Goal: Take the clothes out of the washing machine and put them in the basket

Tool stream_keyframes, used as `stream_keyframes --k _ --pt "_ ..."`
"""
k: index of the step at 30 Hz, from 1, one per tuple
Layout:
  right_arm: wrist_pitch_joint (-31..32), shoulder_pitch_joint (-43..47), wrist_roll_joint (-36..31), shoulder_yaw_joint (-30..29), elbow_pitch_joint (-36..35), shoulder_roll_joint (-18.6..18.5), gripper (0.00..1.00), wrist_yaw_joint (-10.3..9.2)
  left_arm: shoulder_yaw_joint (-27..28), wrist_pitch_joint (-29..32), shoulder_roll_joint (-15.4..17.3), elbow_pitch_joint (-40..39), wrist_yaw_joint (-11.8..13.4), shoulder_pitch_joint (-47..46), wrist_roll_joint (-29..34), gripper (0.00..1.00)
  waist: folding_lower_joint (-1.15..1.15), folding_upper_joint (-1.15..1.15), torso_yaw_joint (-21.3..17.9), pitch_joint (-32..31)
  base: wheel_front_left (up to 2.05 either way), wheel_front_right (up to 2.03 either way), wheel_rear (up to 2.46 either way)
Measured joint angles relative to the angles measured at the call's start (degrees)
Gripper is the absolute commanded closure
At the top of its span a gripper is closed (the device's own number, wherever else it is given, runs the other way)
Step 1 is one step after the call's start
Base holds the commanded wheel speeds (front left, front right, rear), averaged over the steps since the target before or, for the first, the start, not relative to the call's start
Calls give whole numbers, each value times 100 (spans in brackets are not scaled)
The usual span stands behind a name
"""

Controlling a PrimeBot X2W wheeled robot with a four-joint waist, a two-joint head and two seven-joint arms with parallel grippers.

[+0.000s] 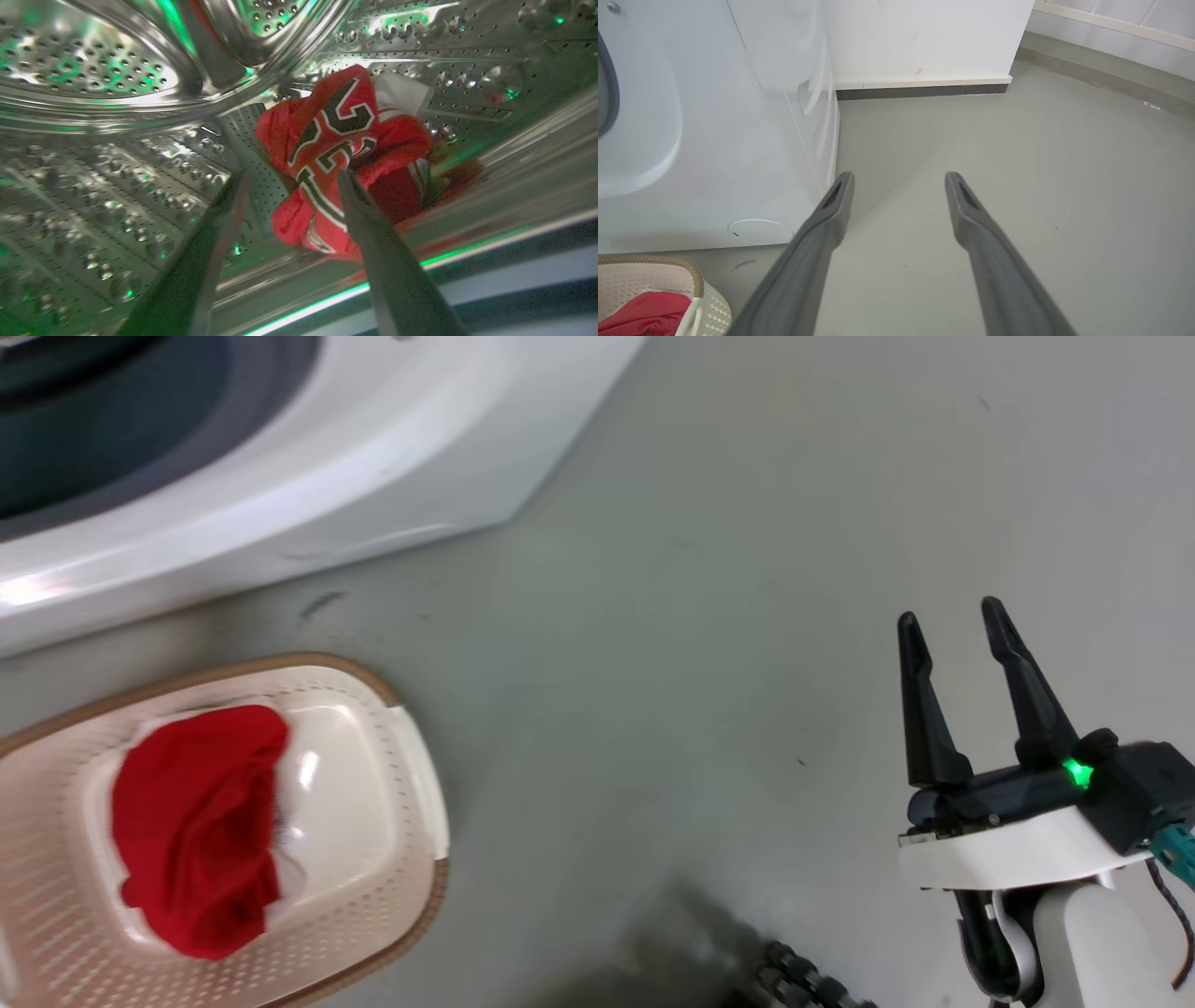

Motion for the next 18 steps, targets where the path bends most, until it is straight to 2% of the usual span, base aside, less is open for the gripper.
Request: stream_keyframes --k 5,6,11,18 --pt "0 -69 274 272 -20 -3 0 0 -46 772 99 453 9 -939 -55 0 0 0 -374 377 0 0 0" --pt "0 -73 366 405 -43 0 0 0 -97 1066 137 738 22 -1405 14 0 0 0 -575 578 0 0 0" --pt "0 -18 456 446 -98 0 0 0 -310 1425 21 1354 25 -1863 154 0 0 0 -712 869 0 0 0" --pt "0 63 523 412 -127 1 0 0 -646 1577 -52 1951 16 -2243 293 0 0 0 -719 1025 0 0 0"
